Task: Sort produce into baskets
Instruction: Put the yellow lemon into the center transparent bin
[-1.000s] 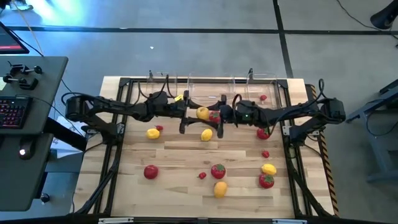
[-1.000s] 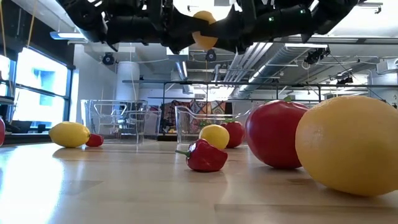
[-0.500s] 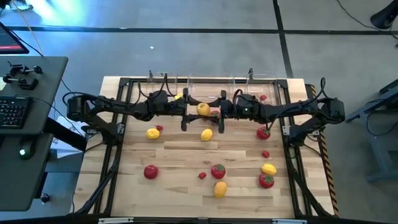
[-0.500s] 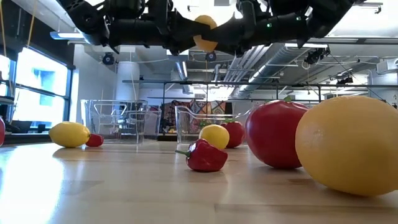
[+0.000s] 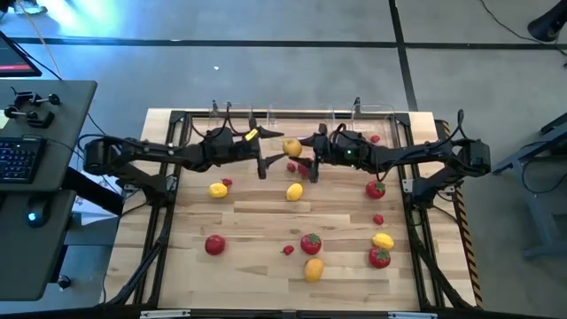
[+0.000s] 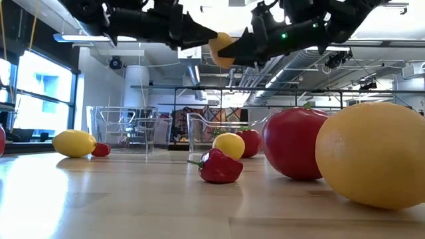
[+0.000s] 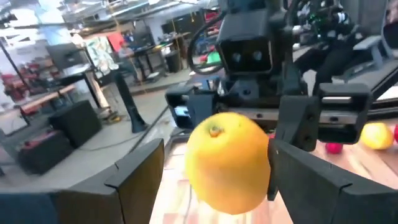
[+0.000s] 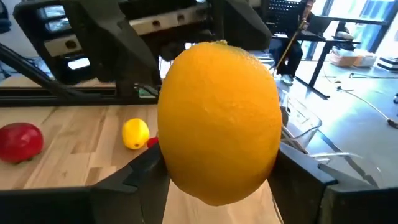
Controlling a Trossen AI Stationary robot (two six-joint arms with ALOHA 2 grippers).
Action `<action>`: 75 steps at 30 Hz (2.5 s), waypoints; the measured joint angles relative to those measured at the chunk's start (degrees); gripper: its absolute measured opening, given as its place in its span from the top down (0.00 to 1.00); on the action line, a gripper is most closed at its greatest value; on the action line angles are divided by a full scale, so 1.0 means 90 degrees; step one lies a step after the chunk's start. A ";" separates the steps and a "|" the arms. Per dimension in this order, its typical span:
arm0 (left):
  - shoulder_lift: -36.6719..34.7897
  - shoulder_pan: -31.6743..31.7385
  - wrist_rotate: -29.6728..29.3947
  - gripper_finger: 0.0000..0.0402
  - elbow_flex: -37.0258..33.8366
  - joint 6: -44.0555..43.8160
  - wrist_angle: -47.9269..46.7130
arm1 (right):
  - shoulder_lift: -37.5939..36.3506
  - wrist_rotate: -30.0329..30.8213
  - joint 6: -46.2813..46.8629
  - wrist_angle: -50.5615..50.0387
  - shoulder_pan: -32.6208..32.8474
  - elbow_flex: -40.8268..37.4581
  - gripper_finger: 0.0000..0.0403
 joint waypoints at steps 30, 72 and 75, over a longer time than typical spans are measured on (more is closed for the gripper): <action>-0.0685 0.0666 0.0013 0.43 -0.1280 -0.0353 0.0939 | 0.1163 0.0155 0.0259 -0.4616 -0.2026 0.2937 0.46; -0.1132 0.0654 -0.0008 0.43 -0.1280 -0.0585 -0.0027 | 0.3219 0.0332 0.1292 -0.7057 -0.2743 0.4795 0.46; -0.1132 0.0654 -0.0008 0.43 -0.1280 -0.0589 -0.0030 | 0.3218 0.0367 0.0899 -0.7427 -0.2743 0.5013 0.46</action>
